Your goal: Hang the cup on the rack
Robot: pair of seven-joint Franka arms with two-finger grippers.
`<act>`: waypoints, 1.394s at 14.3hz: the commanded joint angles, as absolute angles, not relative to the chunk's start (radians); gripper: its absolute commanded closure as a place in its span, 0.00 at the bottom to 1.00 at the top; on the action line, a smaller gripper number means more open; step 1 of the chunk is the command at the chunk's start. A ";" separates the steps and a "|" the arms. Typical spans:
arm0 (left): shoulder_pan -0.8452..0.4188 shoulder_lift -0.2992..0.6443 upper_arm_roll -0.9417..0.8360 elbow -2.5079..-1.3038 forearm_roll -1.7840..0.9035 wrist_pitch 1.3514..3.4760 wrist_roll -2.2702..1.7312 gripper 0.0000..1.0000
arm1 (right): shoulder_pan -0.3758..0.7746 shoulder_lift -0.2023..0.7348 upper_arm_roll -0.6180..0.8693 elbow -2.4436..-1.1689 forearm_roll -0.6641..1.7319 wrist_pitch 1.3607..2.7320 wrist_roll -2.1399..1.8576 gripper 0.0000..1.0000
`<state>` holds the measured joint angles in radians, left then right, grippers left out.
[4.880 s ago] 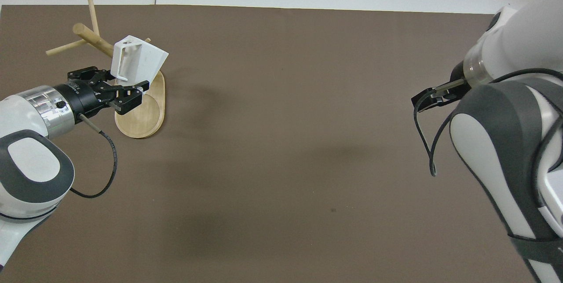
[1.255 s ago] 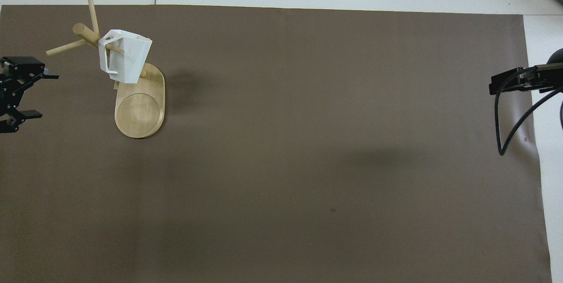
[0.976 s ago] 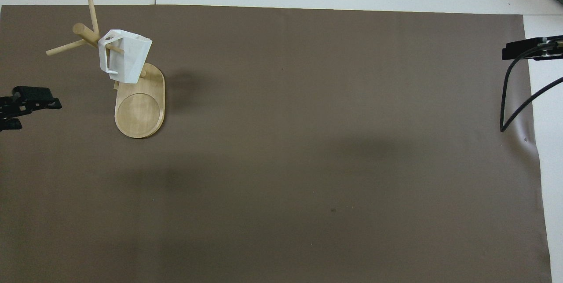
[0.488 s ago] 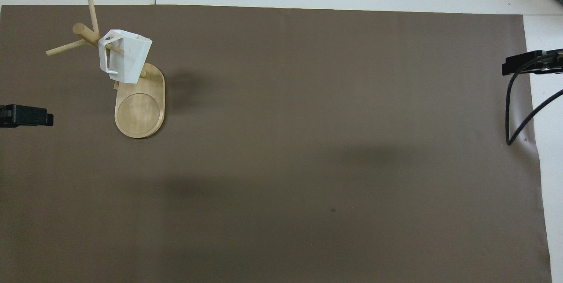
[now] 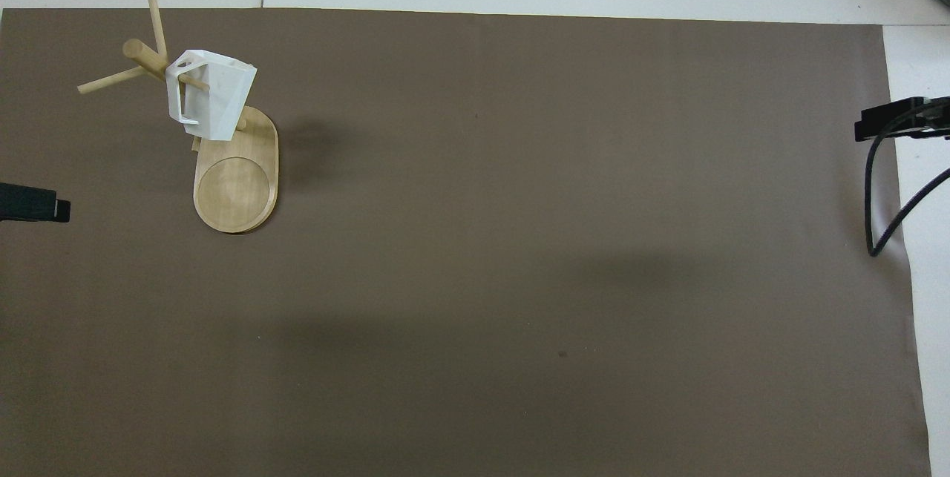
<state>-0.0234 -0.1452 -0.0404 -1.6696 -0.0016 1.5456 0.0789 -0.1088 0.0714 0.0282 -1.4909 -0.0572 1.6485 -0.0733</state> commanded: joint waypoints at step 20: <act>-0.026 -0.152 -0.038 -1.717 -0.031 1.591 0.018 0.00 | -0.100 0.060 0.041 -1.377 -0.018 1.491 -0.011 0.00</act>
<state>-0.0220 -0.1341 -0.0465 -1.6945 -0.0226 1.5748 0.0196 -0.0974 0.0600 0.0388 -1.3802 -0.0313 1.5055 -0.0276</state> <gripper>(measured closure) 0.000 0.000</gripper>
